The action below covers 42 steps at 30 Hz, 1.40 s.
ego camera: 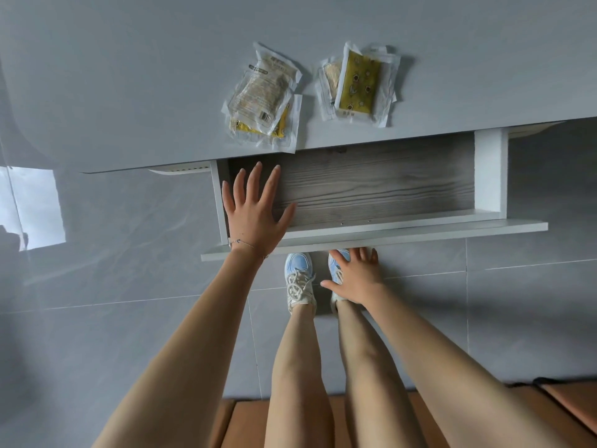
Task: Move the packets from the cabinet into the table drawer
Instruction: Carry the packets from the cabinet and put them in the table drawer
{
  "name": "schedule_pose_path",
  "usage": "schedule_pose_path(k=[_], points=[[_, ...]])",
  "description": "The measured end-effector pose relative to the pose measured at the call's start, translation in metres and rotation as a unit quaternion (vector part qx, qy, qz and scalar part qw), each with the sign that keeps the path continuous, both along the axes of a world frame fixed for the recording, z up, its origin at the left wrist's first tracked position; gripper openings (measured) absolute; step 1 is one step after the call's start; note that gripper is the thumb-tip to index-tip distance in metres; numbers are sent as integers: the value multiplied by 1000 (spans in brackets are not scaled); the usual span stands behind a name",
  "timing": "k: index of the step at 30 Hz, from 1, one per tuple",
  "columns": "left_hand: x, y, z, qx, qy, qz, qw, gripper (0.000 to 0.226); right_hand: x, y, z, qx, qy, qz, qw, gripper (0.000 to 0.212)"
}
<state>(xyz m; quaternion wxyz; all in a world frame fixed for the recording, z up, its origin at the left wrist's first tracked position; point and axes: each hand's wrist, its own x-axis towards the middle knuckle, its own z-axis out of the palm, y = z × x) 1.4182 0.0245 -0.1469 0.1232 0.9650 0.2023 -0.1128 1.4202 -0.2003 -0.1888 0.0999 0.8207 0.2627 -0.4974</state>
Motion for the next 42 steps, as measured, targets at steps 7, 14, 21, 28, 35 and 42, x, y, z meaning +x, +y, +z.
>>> schedule_pose_path(k=[7,14,21,28,35,42], points=[[9,2,21,-9,5,9,1000,67,5,12,42,42,33,27,998,82],[40,15,66,-2,13,41,999,57,48,36,120,183,-22,35,982,82],[83,38,58,-38,44,108,992,60,172,59,111,209,-179,-128,953,78],[119,50,13,-83,-40,261,961,46,221,83,64,185,-212,-340,897,86],[123,36,2,-61,-92,289,951,48,216,94,54,226,-273,-365,861,78],[110,19,3,-119,-102,267,951,64,212,95,65,305,-274,-389,825,85]])
